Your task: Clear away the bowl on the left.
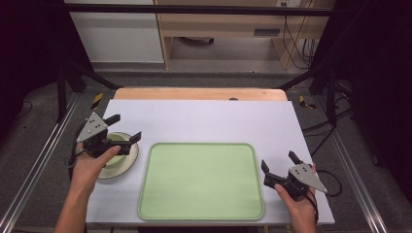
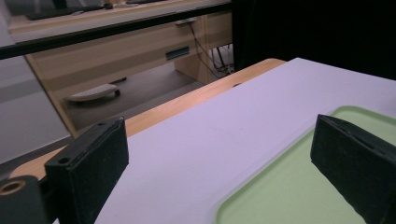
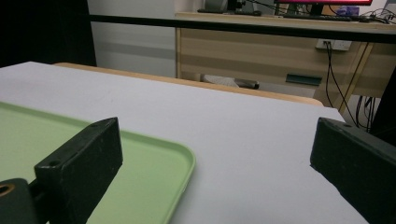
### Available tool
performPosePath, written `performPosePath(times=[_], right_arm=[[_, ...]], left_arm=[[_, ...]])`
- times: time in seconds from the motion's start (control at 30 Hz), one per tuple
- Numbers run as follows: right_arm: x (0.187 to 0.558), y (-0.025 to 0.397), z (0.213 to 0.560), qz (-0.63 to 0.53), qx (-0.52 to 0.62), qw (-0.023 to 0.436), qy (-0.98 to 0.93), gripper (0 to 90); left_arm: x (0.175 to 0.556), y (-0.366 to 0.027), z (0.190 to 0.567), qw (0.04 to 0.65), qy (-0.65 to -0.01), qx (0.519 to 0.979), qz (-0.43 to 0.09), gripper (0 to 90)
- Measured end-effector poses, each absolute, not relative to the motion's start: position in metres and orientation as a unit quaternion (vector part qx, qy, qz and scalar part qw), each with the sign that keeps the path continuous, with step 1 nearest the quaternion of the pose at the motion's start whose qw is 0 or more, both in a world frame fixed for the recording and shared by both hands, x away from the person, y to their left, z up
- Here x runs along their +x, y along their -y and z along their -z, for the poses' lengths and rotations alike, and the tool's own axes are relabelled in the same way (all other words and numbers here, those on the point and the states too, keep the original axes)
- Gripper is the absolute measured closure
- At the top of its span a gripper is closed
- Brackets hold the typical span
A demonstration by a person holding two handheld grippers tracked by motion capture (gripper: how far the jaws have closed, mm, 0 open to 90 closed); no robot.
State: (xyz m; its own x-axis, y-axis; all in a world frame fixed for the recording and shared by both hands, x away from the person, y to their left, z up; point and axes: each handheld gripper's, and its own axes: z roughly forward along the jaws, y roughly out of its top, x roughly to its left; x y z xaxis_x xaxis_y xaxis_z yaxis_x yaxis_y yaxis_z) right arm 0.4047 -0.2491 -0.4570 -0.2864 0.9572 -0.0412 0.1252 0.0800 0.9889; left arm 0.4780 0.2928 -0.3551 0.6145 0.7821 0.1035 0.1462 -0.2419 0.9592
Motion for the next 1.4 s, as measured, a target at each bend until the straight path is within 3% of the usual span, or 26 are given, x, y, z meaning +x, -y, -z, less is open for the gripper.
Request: performPosePath(times=[0.43,0.73,1.4], right_arm=[[0.405,0.246,0.457,-0.514,0.435,0.403,-0.62,2.0],[0.405,0.247,0.457,-0.513,0.437,0.404,-0.619,2.6],[0.405,0.243,0.457,-0.504,0.433,0.41,-0.624,3.9]], left_arm=[[0.477,-0.347,0.356,0.497,-0.401,0.697,-0.327,4.6],[0.48,-0.371,0.37,0.457,-0.434,0.702,-0.333,4.7],[0.487,-0.382,0.393,0.414,-0.46,0.723,-0.306,6.6]])
